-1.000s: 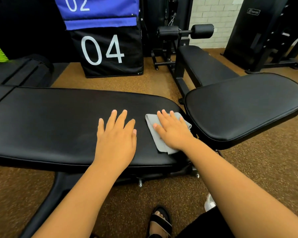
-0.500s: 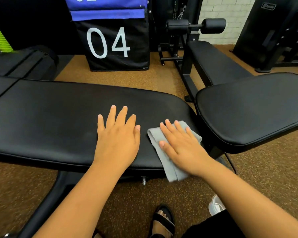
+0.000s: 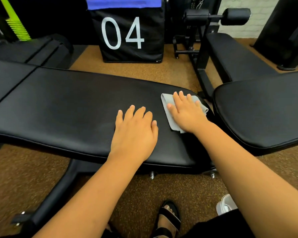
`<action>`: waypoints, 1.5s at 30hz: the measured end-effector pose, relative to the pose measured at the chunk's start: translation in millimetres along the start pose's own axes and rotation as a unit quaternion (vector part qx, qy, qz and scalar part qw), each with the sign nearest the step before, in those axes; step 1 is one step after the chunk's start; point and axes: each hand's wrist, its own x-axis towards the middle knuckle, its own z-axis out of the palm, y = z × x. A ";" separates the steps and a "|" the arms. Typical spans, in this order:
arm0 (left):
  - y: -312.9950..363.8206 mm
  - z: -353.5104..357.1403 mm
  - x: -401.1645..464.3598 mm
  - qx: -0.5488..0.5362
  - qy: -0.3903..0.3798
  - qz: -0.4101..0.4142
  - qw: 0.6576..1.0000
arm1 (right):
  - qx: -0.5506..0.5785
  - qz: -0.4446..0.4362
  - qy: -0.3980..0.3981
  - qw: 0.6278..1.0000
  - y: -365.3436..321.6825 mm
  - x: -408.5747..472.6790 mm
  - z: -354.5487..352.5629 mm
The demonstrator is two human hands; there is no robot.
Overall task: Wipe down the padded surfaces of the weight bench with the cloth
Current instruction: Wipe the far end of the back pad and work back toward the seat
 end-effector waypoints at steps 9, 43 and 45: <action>0.5 -0.9 1.7 0.009 -0.013 0.001 1.000 | 0.067 -0.110 -0.003 0.992 -3.8 -87.0 2.5; -1.6 2.6 0.6 0.003 0.014 -0.007 1.000 | 0.013 0.008 -0.019 1.000 32.5 14.6 -1.8; -1.0 2.3 1.1 0.001 0.010 -0.005 1.000 | 0.010 0.033 -0.018 0.999 36.8 38.5 -3.7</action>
